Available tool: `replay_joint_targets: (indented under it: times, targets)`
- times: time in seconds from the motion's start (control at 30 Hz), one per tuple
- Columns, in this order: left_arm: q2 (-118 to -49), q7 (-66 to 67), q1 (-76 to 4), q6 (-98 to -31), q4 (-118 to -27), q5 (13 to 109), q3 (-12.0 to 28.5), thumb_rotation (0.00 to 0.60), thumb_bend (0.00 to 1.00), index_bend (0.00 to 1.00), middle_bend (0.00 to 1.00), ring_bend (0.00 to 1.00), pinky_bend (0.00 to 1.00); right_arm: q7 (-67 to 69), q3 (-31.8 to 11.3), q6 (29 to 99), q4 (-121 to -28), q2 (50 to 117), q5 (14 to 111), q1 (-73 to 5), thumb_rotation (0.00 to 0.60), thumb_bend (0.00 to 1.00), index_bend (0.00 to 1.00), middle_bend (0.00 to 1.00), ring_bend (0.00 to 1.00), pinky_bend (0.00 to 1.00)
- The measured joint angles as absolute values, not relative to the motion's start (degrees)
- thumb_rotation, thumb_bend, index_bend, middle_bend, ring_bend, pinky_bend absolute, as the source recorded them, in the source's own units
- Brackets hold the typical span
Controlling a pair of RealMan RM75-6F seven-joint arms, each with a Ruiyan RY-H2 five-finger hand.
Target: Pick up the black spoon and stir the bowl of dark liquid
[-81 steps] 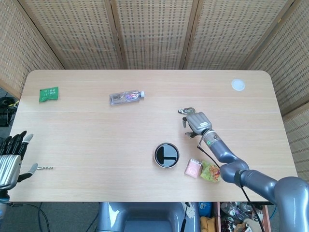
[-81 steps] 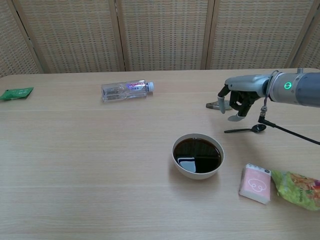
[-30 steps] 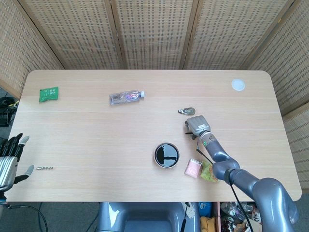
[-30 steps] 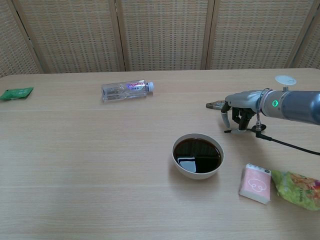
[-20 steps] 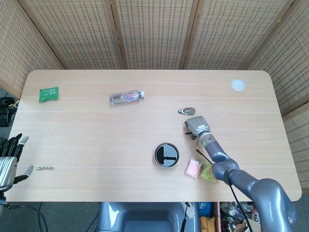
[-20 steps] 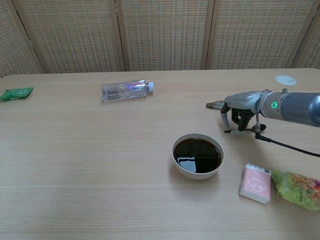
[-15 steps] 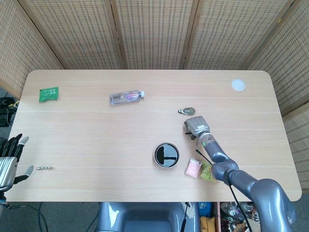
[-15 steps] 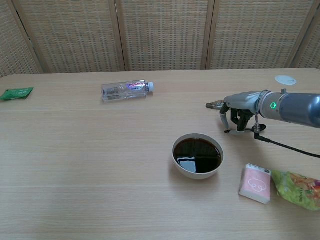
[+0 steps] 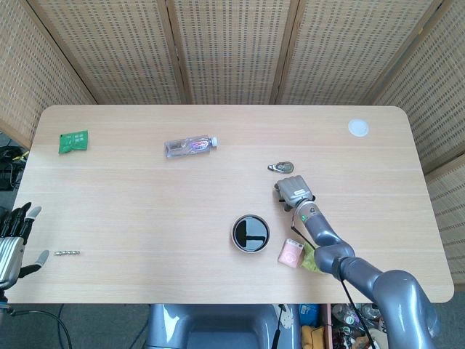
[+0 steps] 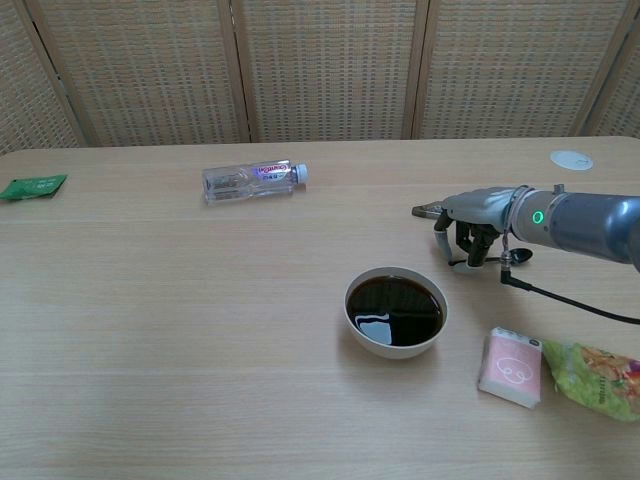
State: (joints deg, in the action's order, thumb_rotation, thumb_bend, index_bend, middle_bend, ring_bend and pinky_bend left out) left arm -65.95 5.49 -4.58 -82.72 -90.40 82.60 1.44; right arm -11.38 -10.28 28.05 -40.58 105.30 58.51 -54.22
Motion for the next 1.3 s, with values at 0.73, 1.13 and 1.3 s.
replay_joint_targets:
  times: [0.73,1.13,1.3]
  targets:
    - [-65.86,6.02,-4.77,-82.37,-90.73,82.55,1.57,0.600,0.32,0.00,0.00,0.00,0.00,-9.22,-10.51,27.95,-38.81,105.68,60.73,-53.14,0.600,0.52,0.56,0.91,0.93,1.00]
    - [-66.04,6.09,-4.85,-82.13,-90.60,82.42,1.56,0.600,0.32,0.00,0.00,0.00,0.00,-7.81,-10.58,27.20,-36.92,106.63,62.04,-52.85,0.600,0.53,0.57,0.91,0.93,1.00]
    - [-66.05,5.91,-4.74,-82.16,-90.44,82.32,1.53,0.600,0.32,0.00,0.00,0.00,0.00,-7.29,-10.66,26.89,-36.29,107.05,62.51,-52.87,0.600,0.57,0.59,0.92,0.94,1.00]
